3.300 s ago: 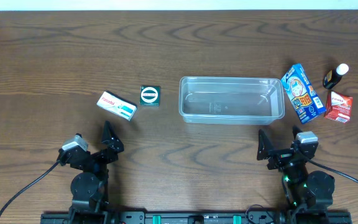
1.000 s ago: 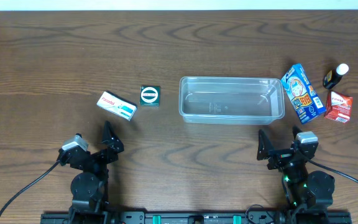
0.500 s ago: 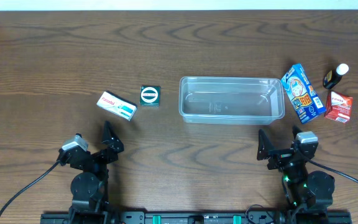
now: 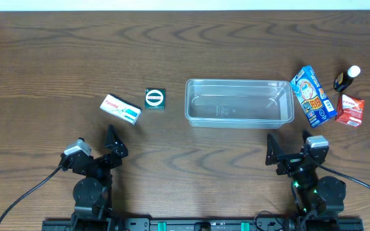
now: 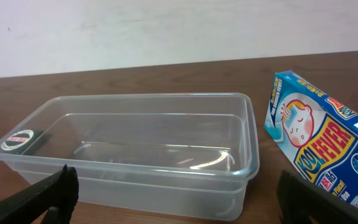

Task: Pack container

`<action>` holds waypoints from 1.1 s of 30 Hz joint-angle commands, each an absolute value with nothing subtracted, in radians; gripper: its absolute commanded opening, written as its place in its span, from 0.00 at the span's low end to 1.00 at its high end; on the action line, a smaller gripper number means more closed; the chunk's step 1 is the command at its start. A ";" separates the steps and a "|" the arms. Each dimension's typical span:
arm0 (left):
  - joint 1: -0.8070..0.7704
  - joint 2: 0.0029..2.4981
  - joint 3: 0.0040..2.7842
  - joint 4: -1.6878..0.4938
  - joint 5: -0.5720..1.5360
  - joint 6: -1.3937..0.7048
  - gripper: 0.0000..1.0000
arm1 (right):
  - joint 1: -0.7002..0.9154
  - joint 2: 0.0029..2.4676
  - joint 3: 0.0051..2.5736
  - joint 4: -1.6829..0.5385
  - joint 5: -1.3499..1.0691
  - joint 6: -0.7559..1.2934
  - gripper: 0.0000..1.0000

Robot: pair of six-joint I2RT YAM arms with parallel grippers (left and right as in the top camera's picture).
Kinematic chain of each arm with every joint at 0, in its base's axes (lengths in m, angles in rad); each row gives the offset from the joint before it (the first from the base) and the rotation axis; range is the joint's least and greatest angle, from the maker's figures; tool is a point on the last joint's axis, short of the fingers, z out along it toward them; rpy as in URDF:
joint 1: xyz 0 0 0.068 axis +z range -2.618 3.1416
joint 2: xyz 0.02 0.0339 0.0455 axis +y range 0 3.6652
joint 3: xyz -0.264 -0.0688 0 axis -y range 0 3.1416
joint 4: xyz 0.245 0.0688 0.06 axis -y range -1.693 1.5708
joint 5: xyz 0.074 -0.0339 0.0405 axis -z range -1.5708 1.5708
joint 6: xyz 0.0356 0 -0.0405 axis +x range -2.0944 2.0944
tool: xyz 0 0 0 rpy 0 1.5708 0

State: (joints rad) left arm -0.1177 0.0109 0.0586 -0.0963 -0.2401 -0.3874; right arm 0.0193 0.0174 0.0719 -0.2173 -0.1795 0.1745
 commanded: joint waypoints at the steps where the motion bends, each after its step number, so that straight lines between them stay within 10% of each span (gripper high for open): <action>1: -0.110 0.005 0.030 -0.106 -0.255 -0.371 0.98 | 0.027 0.015 0.070 -0.221 -0.172 0.163 0.99; 33: -0.110 0.005 0.030 -0.106 -0.255 -0.371 0.98 | 0.025 0.022 0.137 -0.170 -0.115 0.105 0.99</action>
